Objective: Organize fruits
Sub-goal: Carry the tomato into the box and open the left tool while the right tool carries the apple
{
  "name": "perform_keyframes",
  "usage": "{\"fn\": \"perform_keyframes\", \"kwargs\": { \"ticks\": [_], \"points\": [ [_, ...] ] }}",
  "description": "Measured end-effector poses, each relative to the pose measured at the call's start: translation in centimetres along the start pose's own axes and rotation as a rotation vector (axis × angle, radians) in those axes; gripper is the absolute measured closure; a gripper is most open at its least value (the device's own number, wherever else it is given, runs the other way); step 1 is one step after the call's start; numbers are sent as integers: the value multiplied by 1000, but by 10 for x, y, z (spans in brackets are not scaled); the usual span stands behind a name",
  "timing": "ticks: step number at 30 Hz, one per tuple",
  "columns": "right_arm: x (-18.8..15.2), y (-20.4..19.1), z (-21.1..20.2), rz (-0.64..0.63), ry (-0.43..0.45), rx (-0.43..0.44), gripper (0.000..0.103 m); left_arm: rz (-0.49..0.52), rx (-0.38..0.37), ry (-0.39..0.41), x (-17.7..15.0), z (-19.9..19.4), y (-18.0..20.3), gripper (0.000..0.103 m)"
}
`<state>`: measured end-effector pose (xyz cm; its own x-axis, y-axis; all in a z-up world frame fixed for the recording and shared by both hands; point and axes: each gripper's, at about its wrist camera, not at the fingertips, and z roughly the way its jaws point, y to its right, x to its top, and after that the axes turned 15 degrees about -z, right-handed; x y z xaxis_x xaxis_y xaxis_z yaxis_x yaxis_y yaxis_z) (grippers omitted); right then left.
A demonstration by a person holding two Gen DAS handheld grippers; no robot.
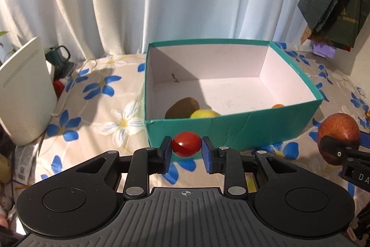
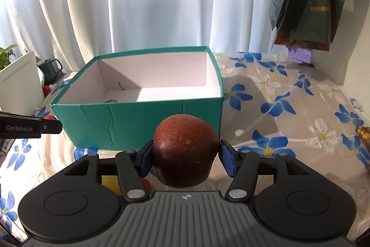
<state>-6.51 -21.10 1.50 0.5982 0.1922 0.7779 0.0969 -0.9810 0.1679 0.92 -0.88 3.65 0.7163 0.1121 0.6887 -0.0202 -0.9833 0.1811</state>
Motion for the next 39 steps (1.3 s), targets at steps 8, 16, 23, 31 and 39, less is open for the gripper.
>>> {"fn": "perform_keyframes", "kwargs": {
  "ticks": [8, 16, 23, 31, 39],
  "points": [
    [18, 12, -8, 30, 81, -39, 45, 28, 19, 99, 42, 2, 20, 72],
    [41, 22, -12, 30, 165, -72, 45, 32, 53, 114, 64, 34, 36, 72],
    [50, 27, -4, 35, 183, -87, 45, 42, 72, 54, 63, 69, 39, 72],
    [55, 29, 8, 35, 178, -87, 45, 52, 108, -18, 60, 111, 36, 72],
    [57, 27, 17, 29, 166, -80, 45, 55, 136, -84, 56, 139, 33, 72]
  ]
}}
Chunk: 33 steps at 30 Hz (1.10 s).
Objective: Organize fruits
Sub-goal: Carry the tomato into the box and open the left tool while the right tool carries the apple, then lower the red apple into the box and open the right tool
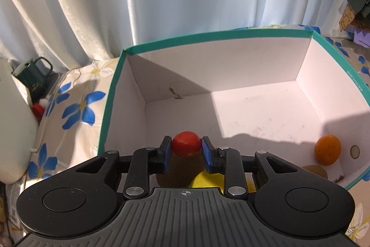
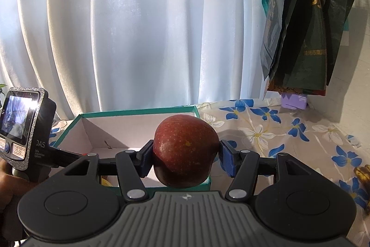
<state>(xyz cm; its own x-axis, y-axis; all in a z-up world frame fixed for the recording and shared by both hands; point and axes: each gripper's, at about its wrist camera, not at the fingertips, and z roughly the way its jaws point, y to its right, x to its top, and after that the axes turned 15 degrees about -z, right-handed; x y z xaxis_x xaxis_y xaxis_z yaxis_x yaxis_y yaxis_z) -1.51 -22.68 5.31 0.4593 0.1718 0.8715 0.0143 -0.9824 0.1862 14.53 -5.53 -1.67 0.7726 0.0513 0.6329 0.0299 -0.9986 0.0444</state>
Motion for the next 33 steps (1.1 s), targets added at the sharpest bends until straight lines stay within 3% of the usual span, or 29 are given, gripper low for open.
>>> {"fn": "perform_keyframes", "kwargs": {
  "ticks": [15, 20, 26, 27, 28, 30, 33],
  "points": [
    [-3, -5, 16, -17, -30, 14, 46, -10, 8, -34, 1, 13, -1, 68],
    [-3, -7, 19, -23, -27, 21, 46, 1, 17, -26, 2, 12, 1, 61],
    [-3, -8, 22, -27, -32, 28, 46, -6, -28, -10, 3, -1, 3, 42],
    [-3, -8, 22, -27, -32, 29, 46, -10, -41, -5, 3, -5, 4, 36],
    [-3, -8, 23, -29, -33, 31, 46, -13, -58, 9, 4, -11, 5, 20],
    [-3, -7, 24, -30, -34, 32, 46, -24, -69, 63, 6, -22, 4, 6],
    [-3, -7, 26, -28, -37, 33, 46, -53, -104, 96, 10, -36, -1, 6]
  ]
}}
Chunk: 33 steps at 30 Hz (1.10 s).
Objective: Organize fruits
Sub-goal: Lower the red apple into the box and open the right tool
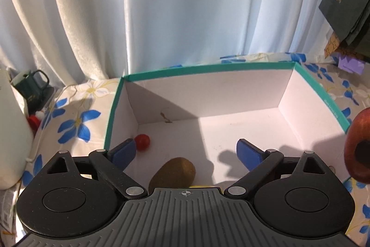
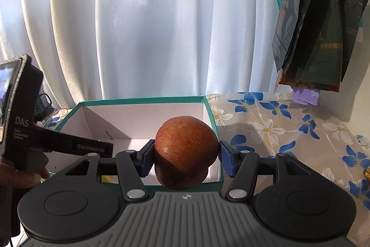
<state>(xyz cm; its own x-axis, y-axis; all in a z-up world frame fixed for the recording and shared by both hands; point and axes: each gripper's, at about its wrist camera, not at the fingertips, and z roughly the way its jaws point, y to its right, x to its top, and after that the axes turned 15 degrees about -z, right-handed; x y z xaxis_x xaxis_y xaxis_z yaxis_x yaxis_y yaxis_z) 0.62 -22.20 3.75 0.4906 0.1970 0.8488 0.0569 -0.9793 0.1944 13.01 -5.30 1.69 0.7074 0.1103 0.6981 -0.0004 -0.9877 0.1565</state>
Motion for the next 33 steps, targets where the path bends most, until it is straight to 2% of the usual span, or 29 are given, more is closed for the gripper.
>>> {"fn": "perform_keyframes", "kwargs": {
  "ticks": [3, 7, 10, 16, 21, 33],
  "points": [
    [0, 0, 1, -2, 0, 4, 46, -53, 18, 22, 4, -14, -12, 6],
    [0, 0, 2, -6, 4, 6, 45, -104, 55, 94, 2, -44, -32, 4],
    [0, 0, 5, -9, -1, 7, 46, -132, 87, 110, -4, -59, -43, 3],
    [0, -6, 11, -29, -5, 16, 46, -150, 117, 110, -19, -77, -58, 3],
    [0, -10, 15, -47, -5, 20, 46, -180, 149, 86, -21, -76, -67, 3],
    [2, -16, 26, -79, -11, 36, 46, -159, 176, 63, -26, -73, -64, 3]
  ]
}}
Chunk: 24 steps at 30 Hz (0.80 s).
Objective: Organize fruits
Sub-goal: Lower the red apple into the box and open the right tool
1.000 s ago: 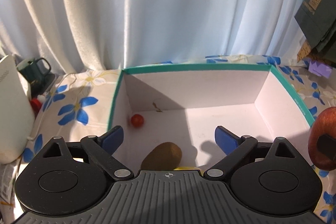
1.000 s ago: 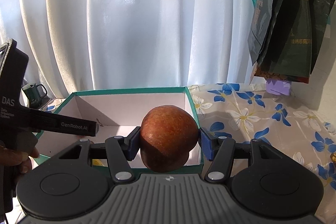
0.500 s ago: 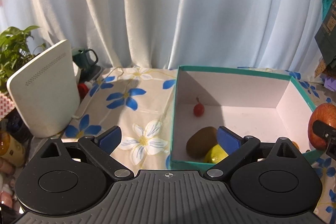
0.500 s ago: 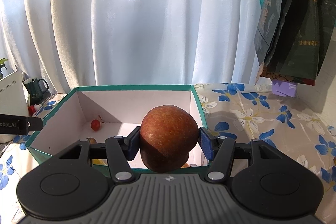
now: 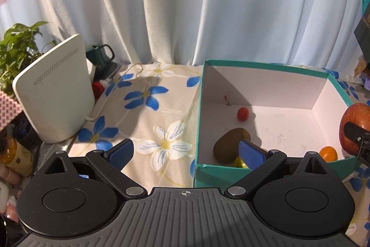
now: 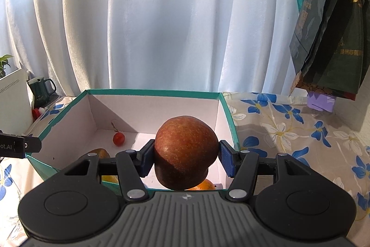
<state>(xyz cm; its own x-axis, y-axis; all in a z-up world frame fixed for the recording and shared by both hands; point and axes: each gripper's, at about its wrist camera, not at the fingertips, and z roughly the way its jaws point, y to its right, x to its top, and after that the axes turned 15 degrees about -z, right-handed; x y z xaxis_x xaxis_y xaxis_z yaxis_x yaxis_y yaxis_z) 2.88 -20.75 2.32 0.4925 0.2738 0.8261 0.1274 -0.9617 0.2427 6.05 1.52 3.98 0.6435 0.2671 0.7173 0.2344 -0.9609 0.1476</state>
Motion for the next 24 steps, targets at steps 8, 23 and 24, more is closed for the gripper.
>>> {"fn": "perform_keyframes", "kwargs": {
  "ticks": [8, 23, 24],
  "points": [
    [-1, -1, 8, -2, -19, 9, 45, 5, 6, -11, -1, 1, -1, 3],
    [-10, -3, 38, 18, -100, 84, 45, 23, 16, -41, -3, 7, 0, 3],
    [-10, -3, 38, 18, -99, 90, 45, 24, 16, -42, -3, 7, 0, 3]
  ]
}}
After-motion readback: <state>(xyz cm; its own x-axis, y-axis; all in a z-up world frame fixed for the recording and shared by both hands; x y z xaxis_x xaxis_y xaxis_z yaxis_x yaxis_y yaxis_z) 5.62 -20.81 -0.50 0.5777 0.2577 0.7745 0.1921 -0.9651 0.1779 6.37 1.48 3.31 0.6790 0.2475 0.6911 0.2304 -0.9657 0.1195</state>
